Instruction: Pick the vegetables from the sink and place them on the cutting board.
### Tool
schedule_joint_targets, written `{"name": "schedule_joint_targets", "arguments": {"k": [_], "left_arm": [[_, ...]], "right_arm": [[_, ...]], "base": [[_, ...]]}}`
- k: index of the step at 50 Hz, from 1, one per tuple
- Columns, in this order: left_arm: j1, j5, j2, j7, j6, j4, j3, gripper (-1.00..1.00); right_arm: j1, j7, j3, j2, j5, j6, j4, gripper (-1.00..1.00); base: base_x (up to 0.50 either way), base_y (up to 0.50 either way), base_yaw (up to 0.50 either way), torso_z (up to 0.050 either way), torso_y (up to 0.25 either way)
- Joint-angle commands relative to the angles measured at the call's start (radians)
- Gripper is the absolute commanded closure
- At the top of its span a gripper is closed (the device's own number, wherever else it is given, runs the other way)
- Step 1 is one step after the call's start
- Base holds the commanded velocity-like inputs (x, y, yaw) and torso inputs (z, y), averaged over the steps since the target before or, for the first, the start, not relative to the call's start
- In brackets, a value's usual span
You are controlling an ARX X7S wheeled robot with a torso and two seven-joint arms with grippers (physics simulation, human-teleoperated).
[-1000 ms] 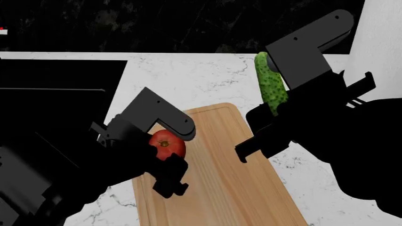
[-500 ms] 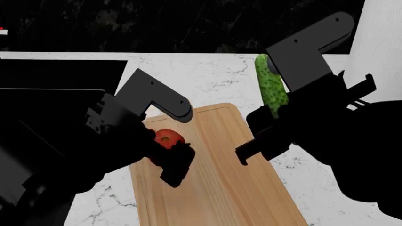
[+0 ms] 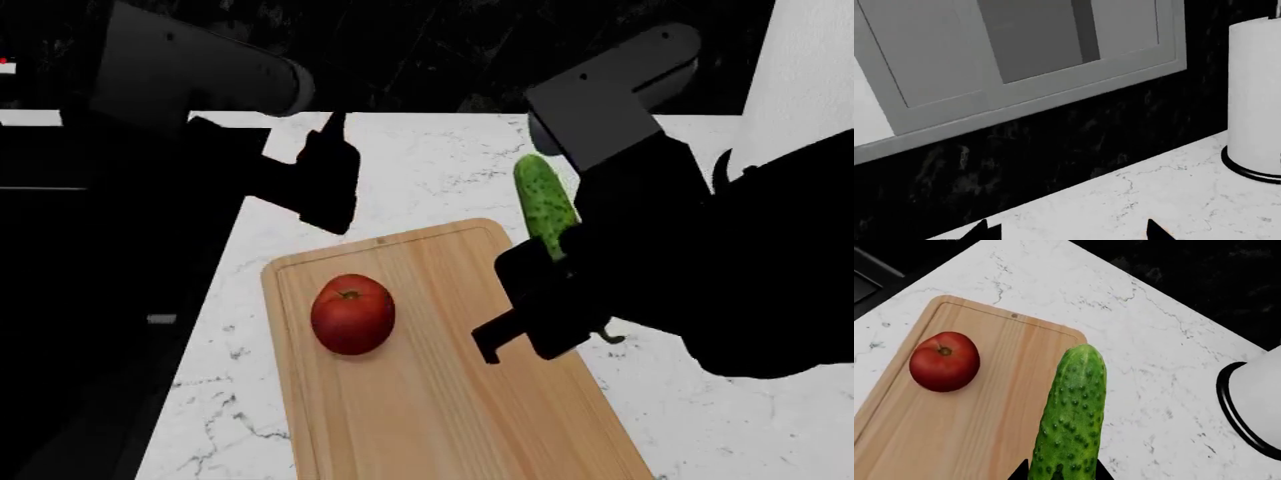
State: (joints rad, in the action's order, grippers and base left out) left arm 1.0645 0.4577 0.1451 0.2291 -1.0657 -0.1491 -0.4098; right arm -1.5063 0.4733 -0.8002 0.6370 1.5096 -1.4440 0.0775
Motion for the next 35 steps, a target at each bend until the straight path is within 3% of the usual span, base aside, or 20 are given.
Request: {"name": "schedule_joint_targets", "arguments": {"k": [1,13,35], "left_arm": [[-0.086,-0.023,-0.029,0.120,0.055,-0.197,0.143,-1.00],[-0.149,0.039,-0.023,0.135,0.029,-0.261,0.208,-1.00],[-0.175,0.085,-0.004,0.131,0.022,-0.281,0.209,-1.00]], "right_arm": [[-0.131,0.049,-0.067,-0.088,0.222,-0.122,0.183,1.00],[-0.150,0.024,-0.259,-0.130,0.342,-0.100,0.242,1.00],[-0.079,-0.037,-0.325,-0.137,0.312,-0.010,0.253,1.00]], "base": [[0.00,0.00,0.00,0.000,0.000],[0.00,0.00,0.00,0.000,0.000],[0.00,0.00,0.00,0.000,0.000]]}}
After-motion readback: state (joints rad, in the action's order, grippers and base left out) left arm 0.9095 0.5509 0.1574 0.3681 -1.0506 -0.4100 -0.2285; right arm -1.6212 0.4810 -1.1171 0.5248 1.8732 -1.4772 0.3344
